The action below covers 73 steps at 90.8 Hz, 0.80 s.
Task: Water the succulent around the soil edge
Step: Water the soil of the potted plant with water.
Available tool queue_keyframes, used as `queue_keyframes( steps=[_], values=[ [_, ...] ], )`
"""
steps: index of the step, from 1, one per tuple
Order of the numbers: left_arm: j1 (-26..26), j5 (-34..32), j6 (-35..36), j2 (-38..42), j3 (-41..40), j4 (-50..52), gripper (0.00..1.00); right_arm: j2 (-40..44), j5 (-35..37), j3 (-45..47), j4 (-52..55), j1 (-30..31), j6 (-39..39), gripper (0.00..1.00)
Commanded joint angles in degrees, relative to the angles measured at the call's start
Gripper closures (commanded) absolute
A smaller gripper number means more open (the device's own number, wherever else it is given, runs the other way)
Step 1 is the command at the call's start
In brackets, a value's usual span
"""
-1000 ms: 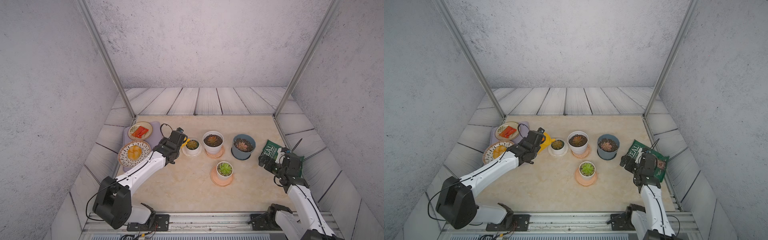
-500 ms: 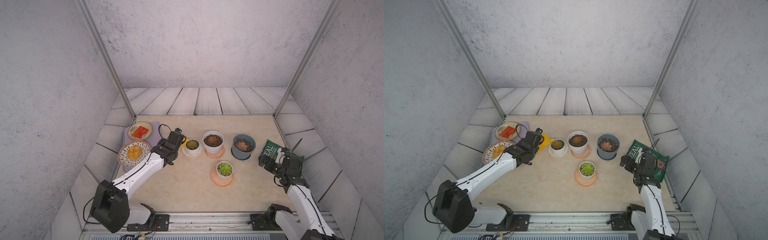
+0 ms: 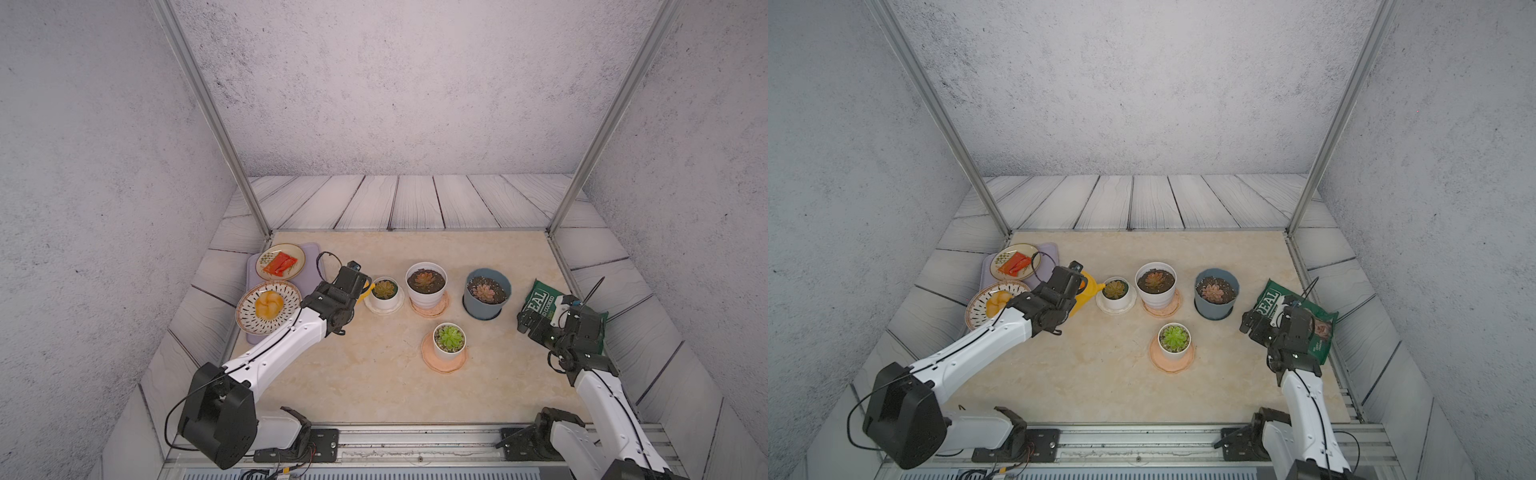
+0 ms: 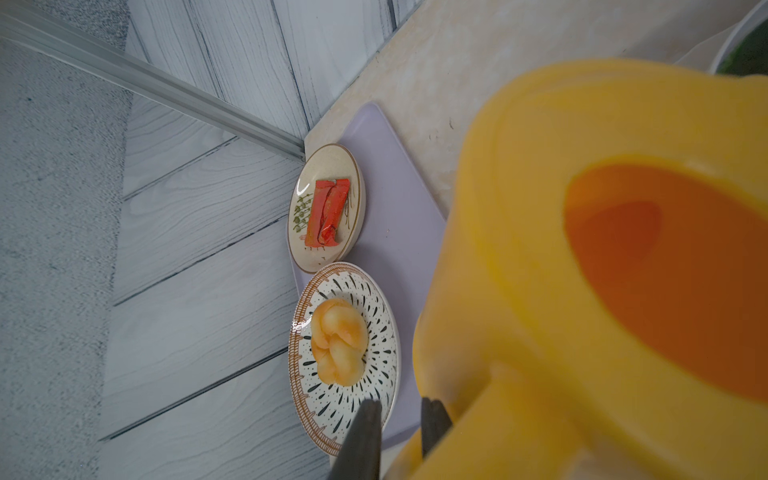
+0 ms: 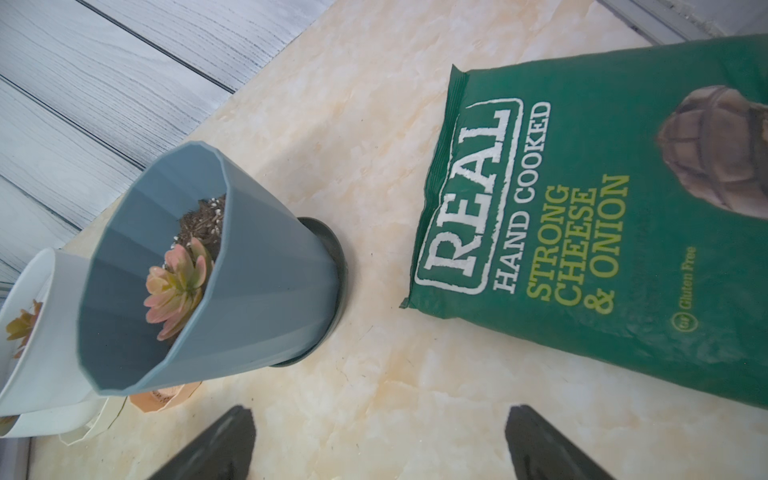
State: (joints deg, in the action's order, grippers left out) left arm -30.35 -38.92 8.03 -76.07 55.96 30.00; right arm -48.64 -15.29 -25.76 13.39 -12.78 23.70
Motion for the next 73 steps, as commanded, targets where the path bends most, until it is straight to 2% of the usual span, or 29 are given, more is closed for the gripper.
queue_keyframes(
  steps=[1,73],
  values=[
    [-0.04,0.07,-1.64,1.59,-0.67,2.16,1.00,0.66,0.60,-1.43,0.14,0.35,-0.59,0.01],
    [-6.48,-3.07,-2.40,3.82,-1.62,8.66,1.00,1.45,0.65,-1.49,0.59,0.36,-0.59,0.01]
  ],
)
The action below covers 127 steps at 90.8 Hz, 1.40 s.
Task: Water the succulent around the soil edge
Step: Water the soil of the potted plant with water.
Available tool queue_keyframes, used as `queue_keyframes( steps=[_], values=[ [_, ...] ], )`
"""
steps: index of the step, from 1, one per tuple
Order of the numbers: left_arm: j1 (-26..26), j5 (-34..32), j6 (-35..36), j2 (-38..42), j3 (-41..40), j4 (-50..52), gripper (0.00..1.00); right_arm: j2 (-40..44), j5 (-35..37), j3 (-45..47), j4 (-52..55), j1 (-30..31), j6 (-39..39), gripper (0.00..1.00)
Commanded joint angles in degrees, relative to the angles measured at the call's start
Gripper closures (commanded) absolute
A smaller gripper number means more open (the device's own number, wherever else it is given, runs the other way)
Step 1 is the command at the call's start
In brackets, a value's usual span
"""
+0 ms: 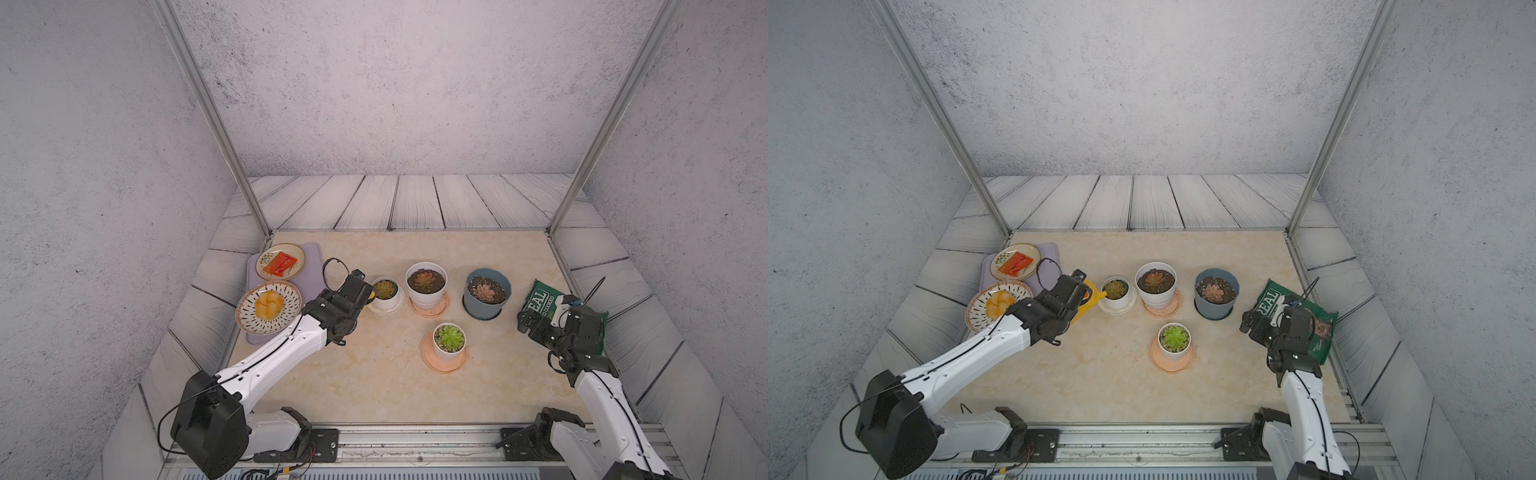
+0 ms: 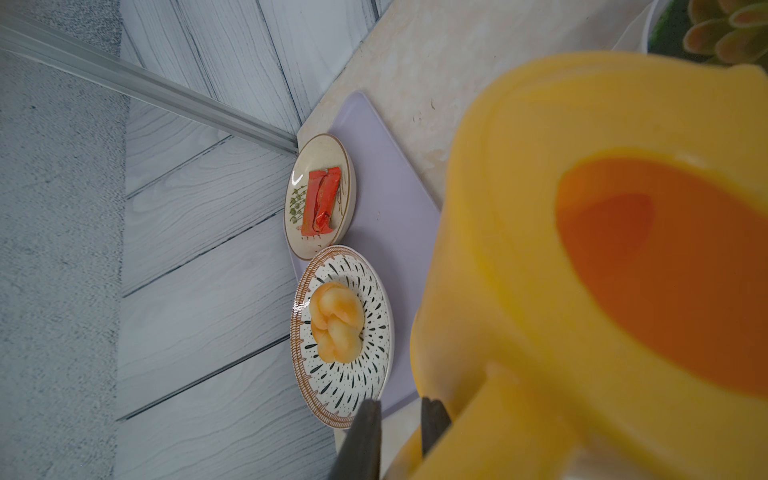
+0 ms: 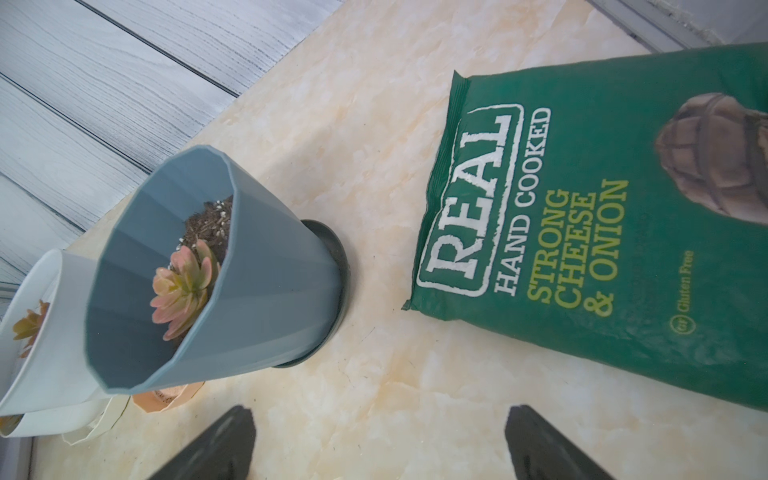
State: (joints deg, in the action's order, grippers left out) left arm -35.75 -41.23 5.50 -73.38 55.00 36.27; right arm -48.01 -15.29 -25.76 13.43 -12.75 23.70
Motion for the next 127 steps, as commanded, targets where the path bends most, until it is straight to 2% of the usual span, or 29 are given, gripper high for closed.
queue_keyframes(
  steps=[1,46,84,127],
  values=[
    [-1.17,-0.77,0.18,1.18,-0.63,2.39,1.00,0.86,0.68,-1.49,0.54,0.35,-0.59,0.01],
    [-2.49,1.04,1.93,6.59,-2.72,-2.16,1.00,0.86,0.70,-1.57,0.47,0.43,-0.53,0.01],
    [-3.22,2.64,2.37,1.99,1.38,-2.32,1.00,0.72,0.87,-1.56,0.33,0.45,-0.53,0.01],
    [-3.54,1.54,2.55,-2.93,5.87,-3.22,1.00,0.46,1.10,-1.62,0.05,0.62,-0.63,0.01]
  ],
)
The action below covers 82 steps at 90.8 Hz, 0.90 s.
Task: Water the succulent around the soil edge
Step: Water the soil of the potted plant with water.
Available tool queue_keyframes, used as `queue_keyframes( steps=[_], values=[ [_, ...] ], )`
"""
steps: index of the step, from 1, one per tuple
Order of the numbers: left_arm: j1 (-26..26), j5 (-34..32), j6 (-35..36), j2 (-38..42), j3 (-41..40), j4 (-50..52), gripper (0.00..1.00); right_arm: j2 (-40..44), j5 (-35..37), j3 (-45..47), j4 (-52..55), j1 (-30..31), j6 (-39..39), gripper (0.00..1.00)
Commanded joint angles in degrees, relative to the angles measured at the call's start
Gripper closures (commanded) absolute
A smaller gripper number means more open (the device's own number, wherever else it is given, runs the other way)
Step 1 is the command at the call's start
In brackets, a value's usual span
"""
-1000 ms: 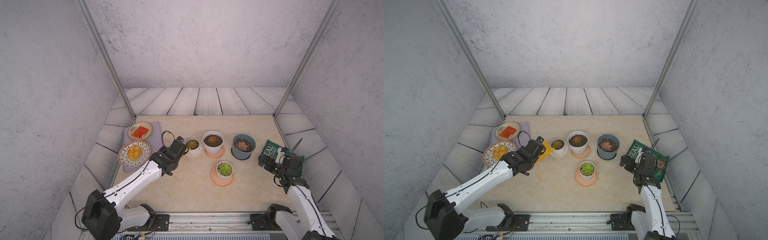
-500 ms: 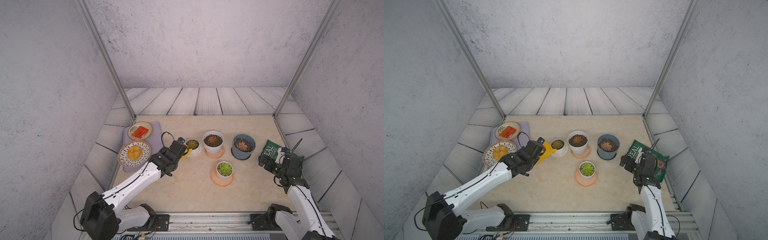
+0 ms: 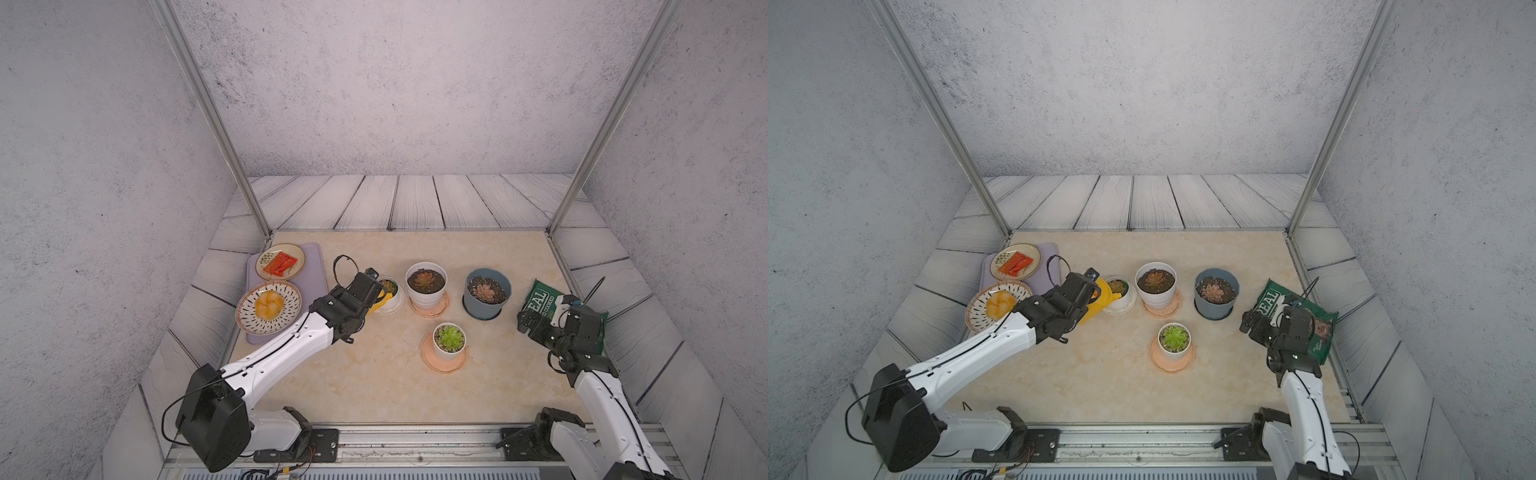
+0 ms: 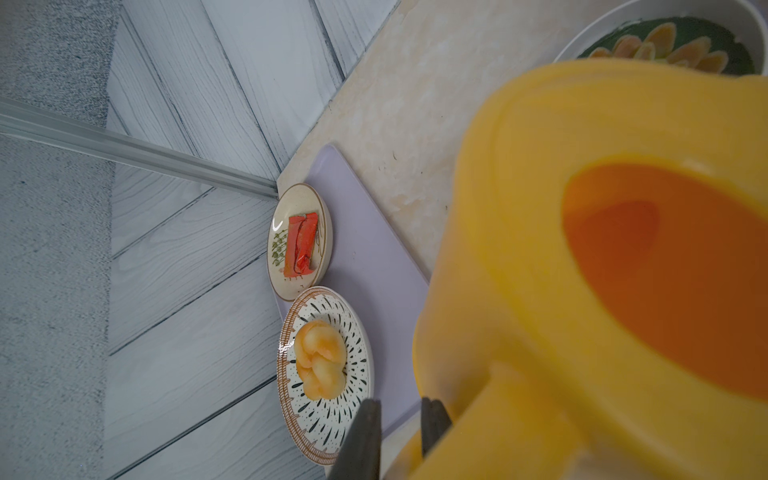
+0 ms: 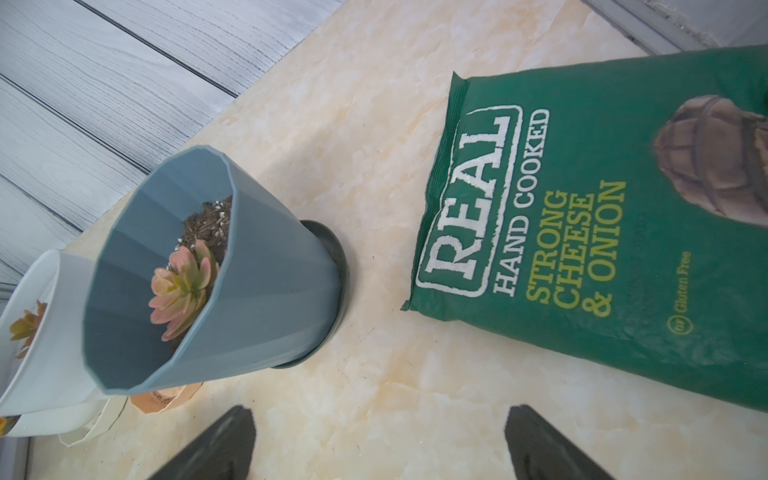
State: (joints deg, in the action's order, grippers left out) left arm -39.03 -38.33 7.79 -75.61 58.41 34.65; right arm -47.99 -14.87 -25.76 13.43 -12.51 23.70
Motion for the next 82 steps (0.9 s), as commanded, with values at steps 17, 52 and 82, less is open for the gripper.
queue_keyframes(
  steps=[17,52,82],
  values=[
    [-0.18,-2.72,0.60,-2.83,4.89,-2.06,1.00,0.52,0.71,-1.63,0.19,0.44,-0.64,0.01],
    [1.65,-3.14,-0.23,-6.02,8.99,-0.96,1.00,0.61,0.90,-1.66,0.14,0.65,-0.76,0.01],
    [5.06,-1.70,-2.68,-6.84,9.75,0.56,1.00,0.53,1.00,-1.66,0.26,0.72,-0.76,0.01]
  ],
)
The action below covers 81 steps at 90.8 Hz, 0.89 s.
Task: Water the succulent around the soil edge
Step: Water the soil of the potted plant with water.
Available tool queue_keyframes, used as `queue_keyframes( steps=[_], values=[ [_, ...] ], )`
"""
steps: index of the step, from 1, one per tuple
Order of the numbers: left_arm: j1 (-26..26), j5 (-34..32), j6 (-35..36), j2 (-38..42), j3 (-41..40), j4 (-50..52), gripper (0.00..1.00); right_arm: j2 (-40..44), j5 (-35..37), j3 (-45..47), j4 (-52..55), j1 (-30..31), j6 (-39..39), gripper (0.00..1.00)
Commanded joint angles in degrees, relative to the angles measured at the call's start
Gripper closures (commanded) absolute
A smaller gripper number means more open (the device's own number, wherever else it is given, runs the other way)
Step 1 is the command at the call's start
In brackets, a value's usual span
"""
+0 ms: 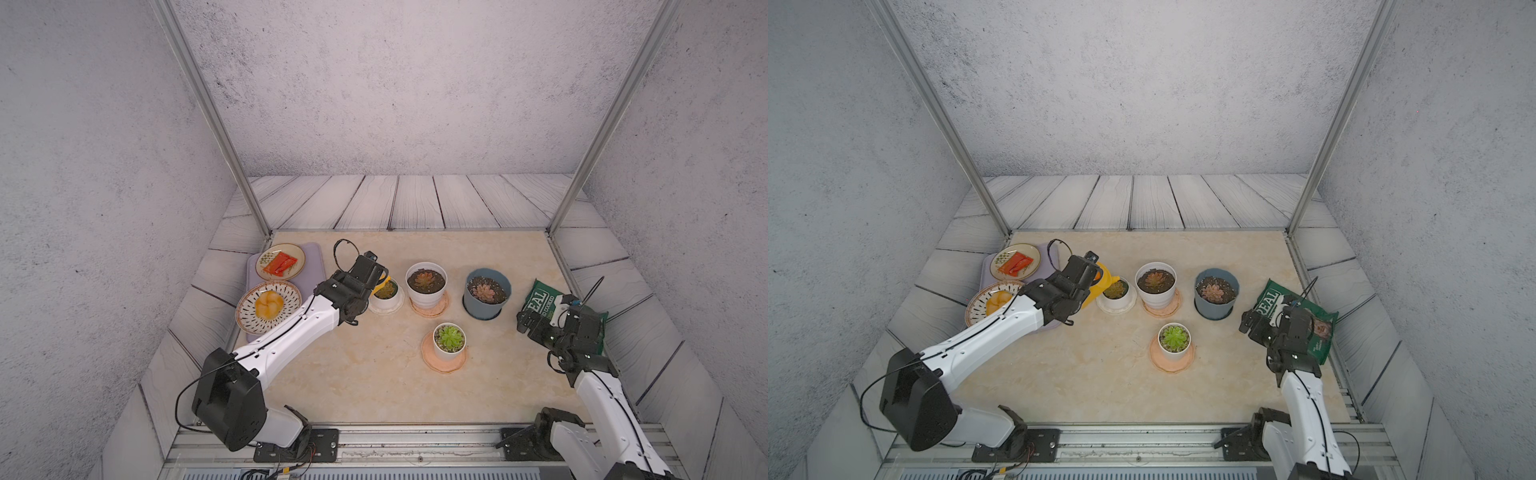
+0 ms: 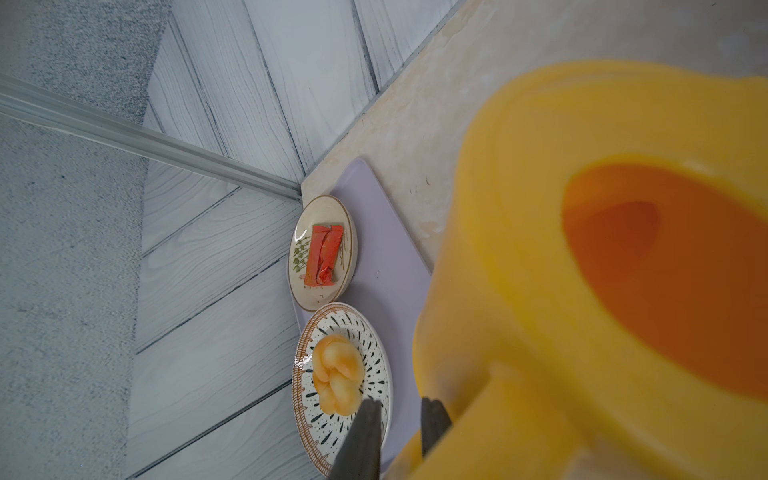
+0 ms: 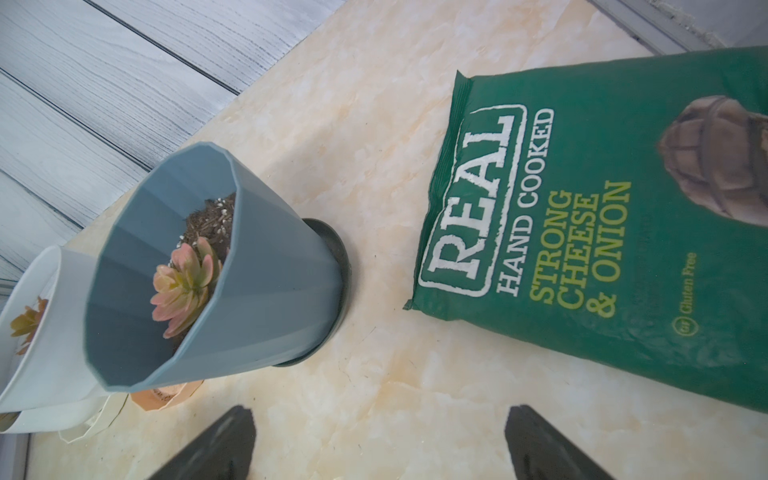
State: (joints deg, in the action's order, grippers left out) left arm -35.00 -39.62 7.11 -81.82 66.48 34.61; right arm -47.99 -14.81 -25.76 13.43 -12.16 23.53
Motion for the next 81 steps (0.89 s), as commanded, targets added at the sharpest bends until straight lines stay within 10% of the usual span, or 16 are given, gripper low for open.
queue_keyframes(
  steps=[1,81],
  values=[
    [1.14,-0.39,-2.01,-0.67,1.70,0.66,1.00,0.53,0.93,-1.62,0.27,0.33,-0.59,0.01],
    [5.95,8.10,-9.56,9.46,-6.04,-1.05,1.00,1.05,0.75,-1.92,0.90,0.37,-0.76,0.01]
  ],
)
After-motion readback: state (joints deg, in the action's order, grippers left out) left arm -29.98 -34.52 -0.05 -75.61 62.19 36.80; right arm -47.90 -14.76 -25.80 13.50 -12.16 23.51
